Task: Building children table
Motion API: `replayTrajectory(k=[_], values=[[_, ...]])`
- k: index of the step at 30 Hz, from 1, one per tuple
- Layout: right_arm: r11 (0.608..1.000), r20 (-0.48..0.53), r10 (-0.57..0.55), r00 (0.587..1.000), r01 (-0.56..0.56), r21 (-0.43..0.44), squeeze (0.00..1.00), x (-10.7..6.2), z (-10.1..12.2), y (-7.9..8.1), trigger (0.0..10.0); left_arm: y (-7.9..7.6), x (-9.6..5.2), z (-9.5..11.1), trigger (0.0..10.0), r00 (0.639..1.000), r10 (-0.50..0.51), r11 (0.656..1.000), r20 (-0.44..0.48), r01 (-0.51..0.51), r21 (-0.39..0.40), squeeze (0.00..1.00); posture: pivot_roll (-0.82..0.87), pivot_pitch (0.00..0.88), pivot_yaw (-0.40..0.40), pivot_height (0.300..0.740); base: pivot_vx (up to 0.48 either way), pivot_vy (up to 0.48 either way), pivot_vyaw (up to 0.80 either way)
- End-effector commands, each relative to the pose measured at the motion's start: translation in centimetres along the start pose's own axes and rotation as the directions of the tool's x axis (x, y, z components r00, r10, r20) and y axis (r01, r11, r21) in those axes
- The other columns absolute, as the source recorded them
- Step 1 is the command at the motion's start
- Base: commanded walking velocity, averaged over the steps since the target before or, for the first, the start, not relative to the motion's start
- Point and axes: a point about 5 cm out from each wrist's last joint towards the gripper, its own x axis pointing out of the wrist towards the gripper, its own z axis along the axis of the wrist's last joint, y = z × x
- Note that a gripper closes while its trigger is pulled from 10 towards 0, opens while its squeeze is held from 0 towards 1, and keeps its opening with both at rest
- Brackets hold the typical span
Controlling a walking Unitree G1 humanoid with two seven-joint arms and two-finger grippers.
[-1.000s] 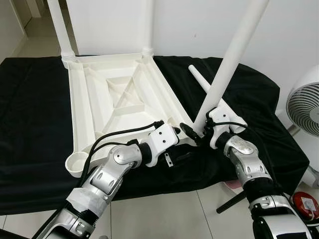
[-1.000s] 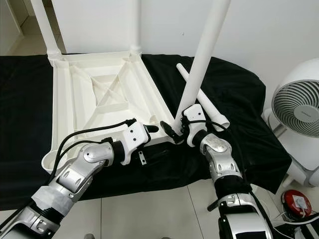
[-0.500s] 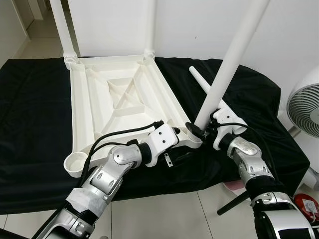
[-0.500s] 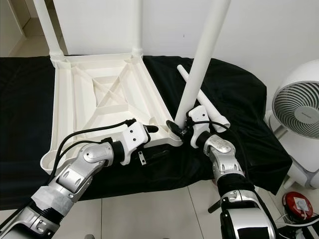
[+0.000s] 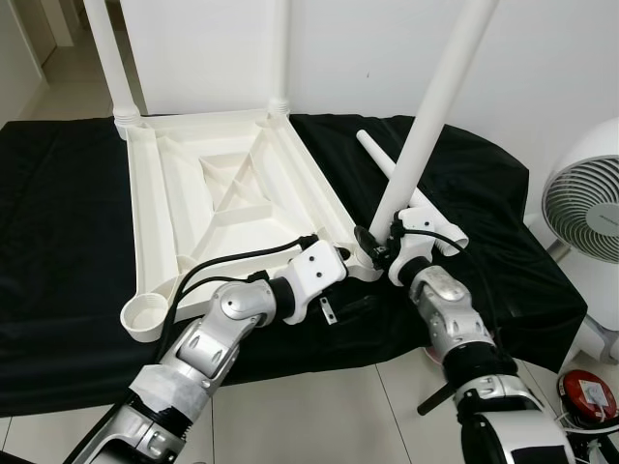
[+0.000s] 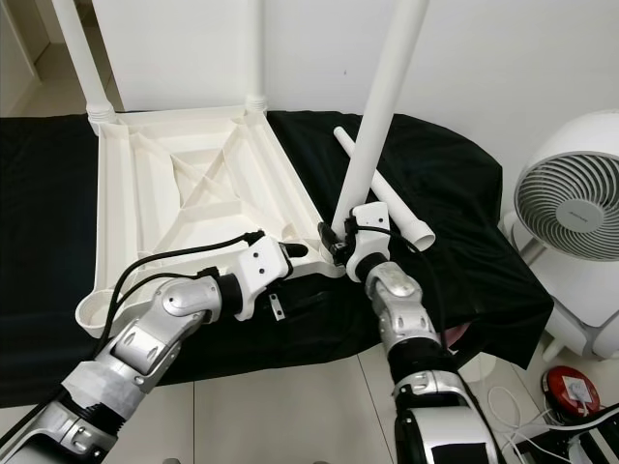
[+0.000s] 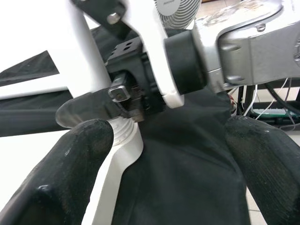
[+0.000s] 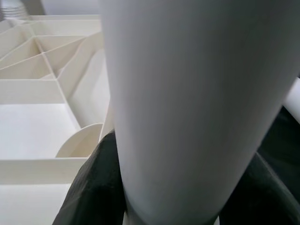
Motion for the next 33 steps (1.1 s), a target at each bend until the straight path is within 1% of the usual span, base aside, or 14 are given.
replayTrajectory(k=[1,4,7,9,13,18,19,20,21,24,27,31,32,33], values=[[0.991,-0.045,-0.121,0.992,0.123,0.045,0.00,-0.1,-0.6,-0.2,10.0,-0.2,0.1,-0.1,10.0,0.999,-0.046,0.999,-0.010,0.046,0.009,0.00,-0.08,0.000,-0.038,0.740,0.000,0.000,0.00],[0.983,-0.044,-0.176,0.983,0.178,0.047,0.00,-0.2,-0.5,0.1,10.0,-0.3,0.1,-0.1,10.0,0.999,-0.046,0.999,-0.010,0.047,0.008,0.00,-0.08,0.000,-0.038,0.740,0.000,0.000,0.00],[0.916,-0.054,-0.393,0.918,0.396,0.069,0.00,-1.1,-0.6,1.8,10.0,-0.4,0.1,-0.2,10.0,0.999,-0.048,0.999,-0.010,0.048,0.007,0.00,-0.07,0.000,-0.051,0.740,0.000,0.000,0.00],[0.903,-0.050,-0.421,0.906,0.423,0.075,0.00,-1.4,-0.6,2.3,10.0,-0.4,0.1,-0.2,10.0,0.999,-0.048,0.999,-0.010,0.048,0.007,0.00,-0.07,0.000,-0.051,0.740,0.000,0.000,0.00],[0.920,-0.035,-0.381,0.924,0.382,0.086,0.00,-1.5,-0.4,3.8,10.0,-0.5,0.1,-0.2,10.0,0.999,-0.049,0.999,-0.010,0.049,0.003,0.00,-0.07,0.000,-0.051,0.740,0.000,0.000,0.00],[0.924,-0.028,-0.372,0.928,0.373,0.086,0.00,-1.4,-0.2,3.8,10.0,-0.6,0.0,-0.2,10.0,0.999,-0.053,0.999,-0.012,0.053,0.003,0.00,-0.07,0.000,-0.051,0.740,0.000,0.000,0.00],[0.924,-0.021,-0.373,0.928,0.373,0.083,0.05,-1.4,0.0,3.7,10.0,-0.7,0.1,-0.2,10.0,0.998,-0.055,0.998,-0.012,0.055,0.004,0.00,-0.07,0.000,-0.051,0.740,0.000,0.000,0.00],[0.924,-0.021,-0.373,0.928,0.373,0.083,0.05,-1.4,0.0,3.7,10.0,-0.7,0.1,-0.2,10.0,0.998,-0.055,0.998,-0.012,0.055,0.004,0.00,-0.07,0.000,-0.051,0.740,0.000,0.000,0.00],[0.926,-0.011,-0.369,0.930,0.368,0.085,1.00,-1.4,0.1,3.7,10.0,-0.7,0.1,-0.2,10.0,0.998,-0.056,0.998,-0.011,0.056,0.007,0.00,-0.07,0.000,-0.051,0.740,0.000,0.000,0.00],[0.940,0.015,-0.318,0.948,0.313,0.136,1.00,-1.7,0.5,3.7,10.0,-0.6,0.2,-0.2,10.0,0.998,-0.055,0.998,-0.012,0.055,0.012,0.00,-0.07,0.000,-0.052,0.740,0.000,0.000,0.00],[0.940,0.015,-0.318,0.948,0.313,0.136,1.00,-1.7,0.5,3.7,10.0,-0.6,0.2,-0.2,10.0,0.998,-0.055,0.998,-0.012,0.055,0.012,0.00,-0.07,0.000,-0.052,0.740,0.000,0.000,0.00],[0.958,0.027,-0.253,0.967,0.246,0.144,1.00,-2.0,0.7,3.3,10.0,-0.6,0.2,-0.2,10.0,0.999,-0.053,0.998,-0.014,0.053,0.018,0.00,-0.07,0.000,-0.056,0.740,0.000,0.000,0.00],[0.974,0.020,-0.193,0.981,0.189,0.121,0.35,-2.2,0.6,2.6,10.0,-0.6,0.2,-0.3,10.0,0.999,-0.051,0.998,-0.015,0.051,0.019,0.00,-0.08,0.000,-0.056,0.740,0.000,0.000,0.00],[0.986,-0.007,-0.138,0.990,0.138,0.096,0.13,-2.4,0.3,2.0,10.0,-0.6,0.2,-0.3,10.0,0.999,-0.050,0.999,-0.015,0.050,0.020,0.00,-0.08,0.000,-0.055,0.740,0.000,0.000,0.00]])
